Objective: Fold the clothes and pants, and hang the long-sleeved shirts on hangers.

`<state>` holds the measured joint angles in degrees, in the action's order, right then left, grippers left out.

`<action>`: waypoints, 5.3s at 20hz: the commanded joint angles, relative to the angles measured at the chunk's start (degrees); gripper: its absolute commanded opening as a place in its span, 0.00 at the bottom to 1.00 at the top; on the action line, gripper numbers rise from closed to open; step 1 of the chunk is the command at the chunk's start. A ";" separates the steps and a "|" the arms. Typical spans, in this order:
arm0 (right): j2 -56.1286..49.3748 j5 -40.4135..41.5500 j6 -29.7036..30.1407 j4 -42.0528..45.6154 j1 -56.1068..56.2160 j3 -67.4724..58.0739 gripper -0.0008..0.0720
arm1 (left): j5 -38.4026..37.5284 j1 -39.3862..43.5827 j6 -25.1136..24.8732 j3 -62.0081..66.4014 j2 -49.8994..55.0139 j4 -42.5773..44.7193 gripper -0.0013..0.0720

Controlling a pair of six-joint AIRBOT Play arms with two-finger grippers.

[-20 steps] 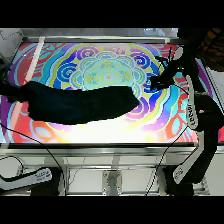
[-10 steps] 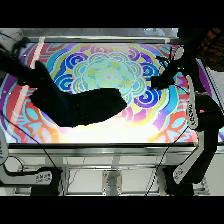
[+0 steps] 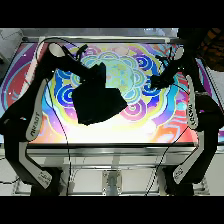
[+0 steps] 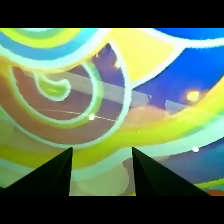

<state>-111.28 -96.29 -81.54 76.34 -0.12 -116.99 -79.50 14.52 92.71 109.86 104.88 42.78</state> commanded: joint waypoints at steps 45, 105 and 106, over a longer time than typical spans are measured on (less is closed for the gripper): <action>12.02 4.39 6.12 -6.38 10.69 27.41 0.04 | 4.85 -0.92 4.76 -36.63 -33.53 58.36 0.20; 5.16 -0.90 -0.50 16.81 -27.96 17.84 0.04 | 15.02 -3.91 7.65 -75.71 -70.10 50.16 0.74; 6.71 -1.40 -1.20 17.90 -31.78 19.37 0.04 | 15.02 -3.91 7.65 -75.71 -70.10 50.16 0.74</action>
<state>-108.12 -93.43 -81.32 87.22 -22.06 -99.50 -64.47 10.68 100.38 34.37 34.76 92.90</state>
